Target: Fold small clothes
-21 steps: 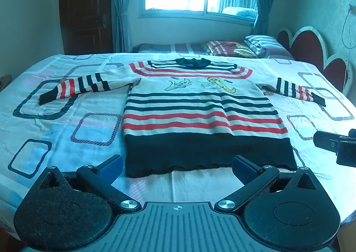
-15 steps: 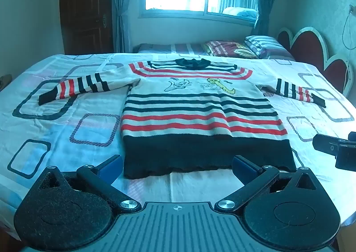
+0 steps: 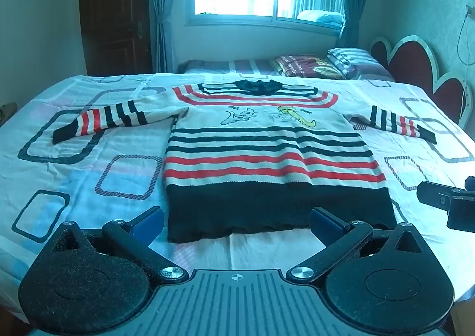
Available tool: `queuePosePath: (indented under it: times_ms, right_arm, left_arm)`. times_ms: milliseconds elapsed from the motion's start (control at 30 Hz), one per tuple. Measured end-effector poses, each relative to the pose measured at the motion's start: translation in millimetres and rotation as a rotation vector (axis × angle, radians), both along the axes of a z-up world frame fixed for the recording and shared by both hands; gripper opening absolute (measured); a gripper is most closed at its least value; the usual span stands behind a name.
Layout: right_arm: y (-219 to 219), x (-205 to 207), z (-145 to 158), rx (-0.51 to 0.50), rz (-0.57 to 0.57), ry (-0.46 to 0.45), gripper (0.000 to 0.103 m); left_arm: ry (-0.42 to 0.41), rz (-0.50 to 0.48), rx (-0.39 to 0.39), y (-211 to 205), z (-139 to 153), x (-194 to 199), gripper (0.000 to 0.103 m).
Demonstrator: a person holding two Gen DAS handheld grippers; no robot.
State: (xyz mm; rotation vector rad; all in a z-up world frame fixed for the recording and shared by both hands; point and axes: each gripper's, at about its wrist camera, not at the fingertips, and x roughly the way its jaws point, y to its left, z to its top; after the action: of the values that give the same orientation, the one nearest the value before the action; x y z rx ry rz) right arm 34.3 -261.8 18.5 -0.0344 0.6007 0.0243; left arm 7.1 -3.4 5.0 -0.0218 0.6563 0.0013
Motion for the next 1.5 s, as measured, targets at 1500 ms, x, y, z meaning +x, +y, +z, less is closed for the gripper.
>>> queuePosePath:
  times_ms: [1500]
  right_arm:
    - [-3.8,-0.3,4.7,0.031,-0.009,0.006,0.103]
  left_arm:
    - [0.001,-0.012,0.010,-3.8,-0.5,-0.4,0.103]
